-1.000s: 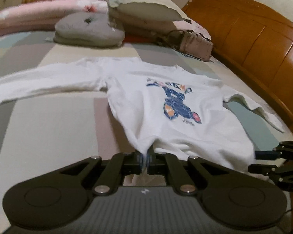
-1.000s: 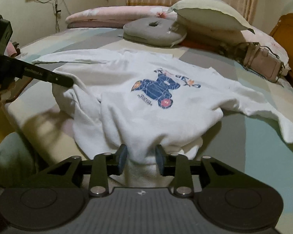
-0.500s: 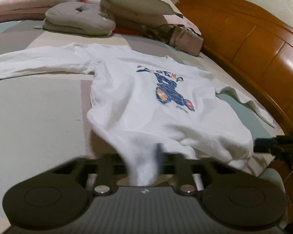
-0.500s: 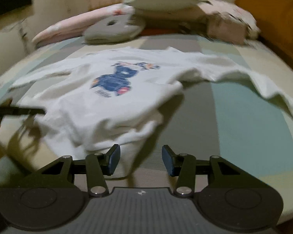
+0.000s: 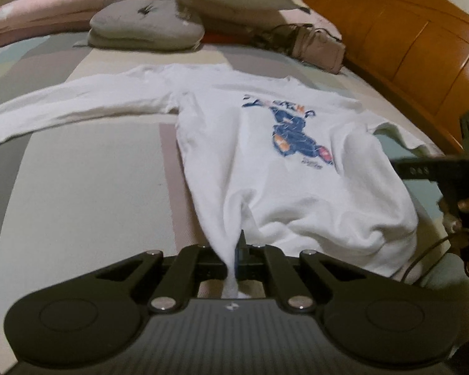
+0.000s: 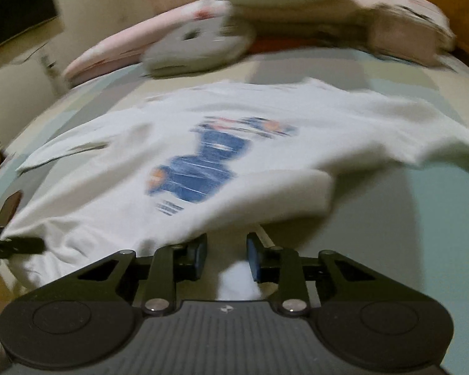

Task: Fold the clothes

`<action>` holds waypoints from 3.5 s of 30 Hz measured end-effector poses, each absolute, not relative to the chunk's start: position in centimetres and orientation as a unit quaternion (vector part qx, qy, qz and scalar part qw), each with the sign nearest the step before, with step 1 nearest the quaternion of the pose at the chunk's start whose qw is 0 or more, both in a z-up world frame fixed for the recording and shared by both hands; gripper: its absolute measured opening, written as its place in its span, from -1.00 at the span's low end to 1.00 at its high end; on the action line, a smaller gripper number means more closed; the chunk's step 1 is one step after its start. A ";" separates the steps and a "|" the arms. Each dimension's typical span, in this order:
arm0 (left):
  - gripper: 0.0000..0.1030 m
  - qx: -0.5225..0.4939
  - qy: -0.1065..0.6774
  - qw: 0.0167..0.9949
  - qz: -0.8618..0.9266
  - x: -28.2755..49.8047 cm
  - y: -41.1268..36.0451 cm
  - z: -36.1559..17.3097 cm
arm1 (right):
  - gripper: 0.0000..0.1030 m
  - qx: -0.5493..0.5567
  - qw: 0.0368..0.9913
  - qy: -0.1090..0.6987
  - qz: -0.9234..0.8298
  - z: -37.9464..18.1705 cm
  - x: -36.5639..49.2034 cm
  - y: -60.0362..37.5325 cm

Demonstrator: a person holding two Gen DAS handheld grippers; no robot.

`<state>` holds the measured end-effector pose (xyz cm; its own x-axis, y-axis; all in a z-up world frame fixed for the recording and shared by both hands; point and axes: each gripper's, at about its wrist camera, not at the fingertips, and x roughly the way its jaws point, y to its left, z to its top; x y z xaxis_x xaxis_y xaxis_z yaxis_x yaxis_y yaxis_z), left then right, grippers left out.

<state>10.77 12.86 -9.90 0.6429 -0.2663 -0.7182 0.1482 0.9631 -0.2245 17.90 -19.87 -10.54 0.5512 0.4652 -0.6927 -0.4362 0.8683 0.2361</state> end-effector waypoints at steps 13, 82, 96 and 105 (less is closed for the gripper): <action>-0.91 -0.074 0.425 0.896 -0.110 11.4 13.0 -11.7 | -0.03 0.064 0.887 0.386 0.244 -10.9 16.8 -23.8; -0.26 0.029 0.400 0.910 -0.101 16.3 6.8 -8.6 | -0.11 0.238 0.883 0.381 0.137 -13.3 33.8 -34.4; -0.25 0.038 0.411 0.906 -0.096 18.3 7.4 -11.2 | -0.72 0.115 0.910 0.384 0.108 -11.2 38.0 -33.3; -0.25 0.040 0.406 0.908 -0.096 16.7 7.4 -10.5 | -0.25 0.112 0.890 0.411 0.160 -10.0 24.3 -33.7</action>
